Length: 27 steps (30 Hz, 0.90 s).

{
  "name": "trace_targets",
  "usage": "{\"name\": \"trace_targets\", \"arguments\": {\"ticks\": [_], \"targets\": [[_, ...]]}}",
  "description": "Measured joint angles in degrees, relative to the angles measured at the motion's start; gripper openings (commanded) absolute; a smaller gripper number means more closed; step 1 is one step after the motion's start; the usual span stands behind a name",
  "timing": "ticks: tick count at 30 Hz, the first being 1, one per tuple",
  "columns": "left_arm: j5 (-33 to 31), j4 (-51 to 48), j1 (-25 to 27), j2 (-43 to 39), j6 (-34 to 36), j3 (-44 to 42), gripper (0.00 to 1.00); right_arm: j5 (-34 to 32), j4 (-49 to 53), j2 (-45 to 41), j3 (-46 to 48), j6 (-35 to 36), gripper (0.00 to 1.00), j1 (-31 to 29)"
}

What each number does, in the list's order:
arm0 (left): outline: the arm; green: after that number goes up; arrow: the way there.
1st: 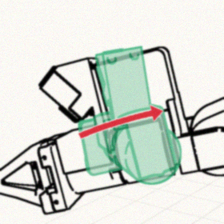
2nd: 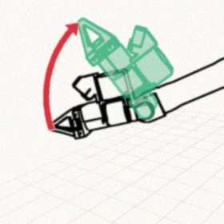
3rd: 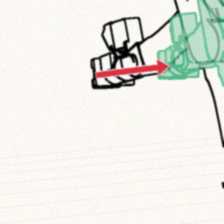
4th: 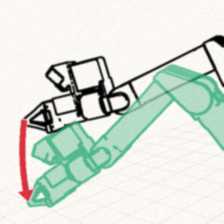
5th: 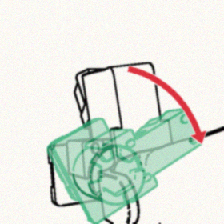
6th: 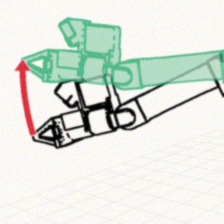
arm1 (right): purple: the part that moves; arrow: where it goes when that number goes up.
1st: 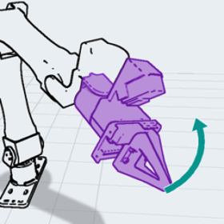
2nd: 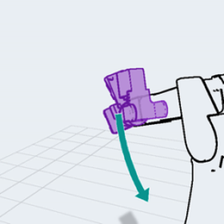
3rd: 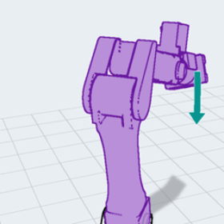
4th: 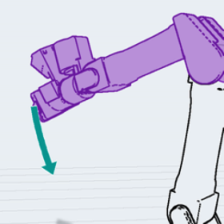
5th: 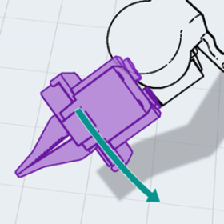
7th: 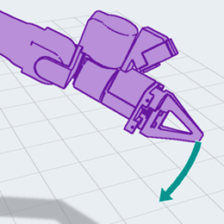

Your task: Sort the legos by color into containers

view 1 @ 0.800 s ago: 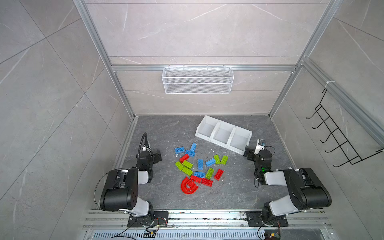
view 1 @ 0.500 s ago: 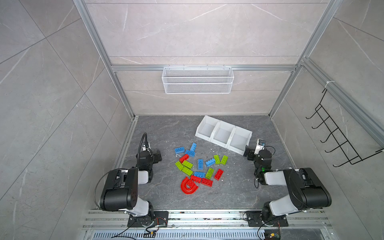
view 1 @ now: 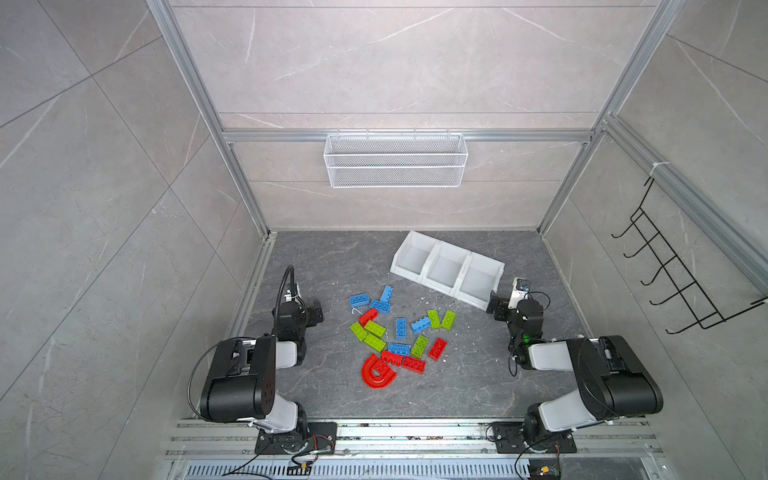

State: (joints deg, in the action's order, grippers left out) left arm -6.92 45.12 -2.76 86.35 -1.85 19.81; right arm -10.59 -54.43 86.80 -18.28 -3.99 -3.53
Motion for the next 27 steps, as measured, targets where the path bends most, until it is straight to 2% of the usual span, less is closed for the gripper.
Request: {"name": "trace_targets", "arguments": {"ticks": [10, 12, 16, 19, 21, 24, 27], "targets": [[-0.02, -0.07, 0.00, -0.02, 0.02, 0.00, 1.00, -0.20, 0.66, -0.22, -0.46, 0.70, 1.00, -0.52], [-0.22, -1.40, 0.22, -0.55, 0.02, 0.28, 1.00, -2.14, 4.87, -2.36, -1.18, 1.27, 1.00, -2.27], [-3.28, -12.61, 3.02, -6.93, 0.07, 4.37, 1.00, -8.13, 15.26, -11.39, -5.05, 2.71, 0.95, -9.35], [-3.48, -18.64, 6.82, -12.96, -1.88, 8.92, 1.00, -8.41, 28.52, -16.17, -14.84, 0.48, 0.94, -13.53], [-3.23, -19.17, 10.49, -16.28, -4.98, 10.29, 1.00, -8.28, 36.30, -16.24, -22.36, -2.01, 0.94, -14.99], [-3.98, -18.84, 19.41, -17.81, -9.68, 10.64, 1.00, -7.82, 46.49, -12.81, -32.59, -5.49, 0.94, -15.91], [-3.82, -18.88, 28.55, -14.32, -10.88, 11.10, 1.00, -7.19, 54.51, -5.90, -40.06, -7.93, 0.93, -15.96]]}}
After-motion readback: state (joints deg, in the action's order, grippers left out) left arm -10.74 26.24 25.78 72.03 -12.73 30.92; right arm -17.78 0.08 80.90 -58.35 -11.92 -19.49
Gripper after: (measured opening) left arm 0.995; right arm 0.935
